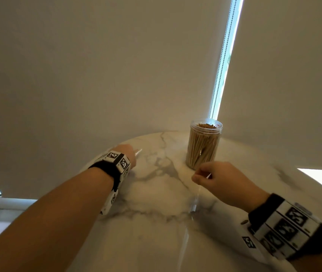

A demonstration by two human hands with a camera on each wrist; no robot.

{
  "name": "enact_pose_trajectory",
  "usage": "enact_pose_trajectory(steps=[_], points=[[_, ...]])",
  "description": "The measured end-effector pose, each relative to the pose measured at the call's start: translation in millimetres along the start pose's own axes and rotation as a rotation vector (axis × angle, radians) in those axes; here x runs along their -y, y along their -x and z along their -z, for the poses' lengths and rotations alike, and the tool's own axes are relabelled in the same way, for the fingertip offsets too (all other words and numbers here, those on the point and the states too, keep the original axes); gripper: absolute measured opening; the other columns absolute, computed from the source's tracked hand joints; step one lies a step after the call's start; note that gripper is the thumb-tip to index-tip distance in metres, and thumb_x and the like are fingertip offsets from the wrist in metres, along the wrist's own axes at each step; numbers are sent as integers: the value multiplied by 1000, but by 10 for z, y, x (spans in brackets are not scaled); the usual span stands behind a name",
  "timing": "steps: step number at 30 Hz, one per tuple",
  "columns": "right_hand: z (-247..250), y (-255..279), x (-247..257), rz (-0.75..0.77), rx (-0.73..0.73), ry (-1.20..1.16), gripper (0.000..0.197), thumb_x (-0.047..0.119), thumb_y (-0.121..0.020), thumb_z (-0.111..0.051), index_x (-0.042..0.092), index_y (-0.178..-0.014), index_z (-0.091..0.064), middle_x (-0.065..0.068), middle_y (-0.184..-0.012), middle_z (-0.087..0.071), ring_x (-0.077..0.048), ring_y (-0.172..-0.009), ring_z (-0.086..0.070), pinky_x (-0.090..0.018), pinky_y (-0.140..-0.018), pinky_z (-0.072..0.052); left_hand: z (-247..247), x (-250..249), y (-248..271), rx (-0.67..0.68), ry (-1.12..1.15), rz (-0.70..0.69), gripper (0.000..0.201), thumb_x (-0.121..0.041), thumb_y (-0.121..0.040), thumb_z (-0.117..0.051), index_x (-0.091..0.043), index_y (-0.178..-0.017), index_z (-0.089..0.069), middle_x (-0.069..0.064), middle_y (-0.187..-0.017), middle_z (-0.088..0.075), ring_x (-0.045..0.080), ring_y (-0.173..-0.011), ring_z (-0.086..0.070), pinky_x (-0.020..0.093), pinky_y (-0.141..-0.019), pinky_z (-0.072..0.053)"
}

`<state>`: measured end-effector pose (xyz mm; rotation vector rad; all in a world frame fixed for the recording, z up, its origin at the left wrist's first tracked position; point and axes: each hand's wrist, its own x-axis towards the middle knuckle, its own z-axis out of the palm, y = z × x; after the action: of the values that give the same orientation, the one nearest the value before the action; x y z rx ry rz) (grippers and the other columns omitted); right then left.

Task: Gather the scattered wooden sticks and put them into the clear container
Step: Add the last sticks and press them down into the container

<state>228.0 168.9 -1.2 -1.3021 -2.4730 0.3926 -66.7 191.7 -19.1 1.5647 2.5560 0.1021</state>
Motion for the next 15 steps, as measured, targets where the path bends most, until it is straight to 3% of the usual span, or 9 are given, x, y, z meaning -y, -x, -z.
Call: enact_pose_trajectory(steps=[3,6,8,10,12,14,15], points=[[-20,-26,84,8,36,-12,24,42,-93,-64,28,-112,-68,13,-102,-69,-4,-89,-62,-17,-73,-45,111,-159,263,-34,137,-138,43,-44,-97,-53,-5,-105,-69,13,-108,-71,31,-98,-65,34,-84,-49],[-19,-73,109,-7,0,-44,57,41,-91,-67,29,-143,-46,1,-134,-59,-15,-116,-59,-27,-95,-47,260,-344,573,5,231,-267,32,-34,-96,-50,-13,-105,-74,5,-102,-72,20,-89,-65,28,-75,-49],[-7,-99,119,-25,-46,-115,67,41,-93,-65,30,-151,-34,-3,-145,-49,-21,-126,-54,-34,-104,-44,375,-472,787,17,272,-358,30,-31,-96,-49,-18,-106,-74,-1,-99,-71,12,-83,-62,25,-68,-46],[24,-109,120,-20,-85,-176,56,37,-96,-62,32,-147,-41,-1,-138,-55,-18,-117,-57,-30,-98,-47,464,-587,940,29,309,-435,29,-31,-97,-49,-20,-105,-75,-6,-92,-69,8,-79,-61,23,-65,-46],[74,-106,106,-6,-117,-241,31,32,-97,-62,33,-128,-59,8,-113,-65,-8,-93,-61,-23,-79,-49,547,-676,1039,15,335,-477,26,-30,-98,-51,-22,-102,-75,-10,-83,-66,8,-78,-60,22,-62,-44],[124,-107,74,6,-179,-335,13,28,-95,-65,32,-107,-66,13,-95,-67,-3,-76,-60,-21,-67,-47,591,-722,1065,-51,401,-493,23,-30,-97,-53,-22,-104,-74,-9,-87,-67,11,-82,-61,23,-67,-47],[149,-116,49,3,-228,-384,9,26,-95,-66,30,-103,-67,12,-91,-67,-4,-74,-61,-20,-62,-47,594,-727,1041,-97,498,-482,22,-31,-96,-56,-23,-111,-71,-7,-96,-68,12,-89,-63,26,-76,-51]])
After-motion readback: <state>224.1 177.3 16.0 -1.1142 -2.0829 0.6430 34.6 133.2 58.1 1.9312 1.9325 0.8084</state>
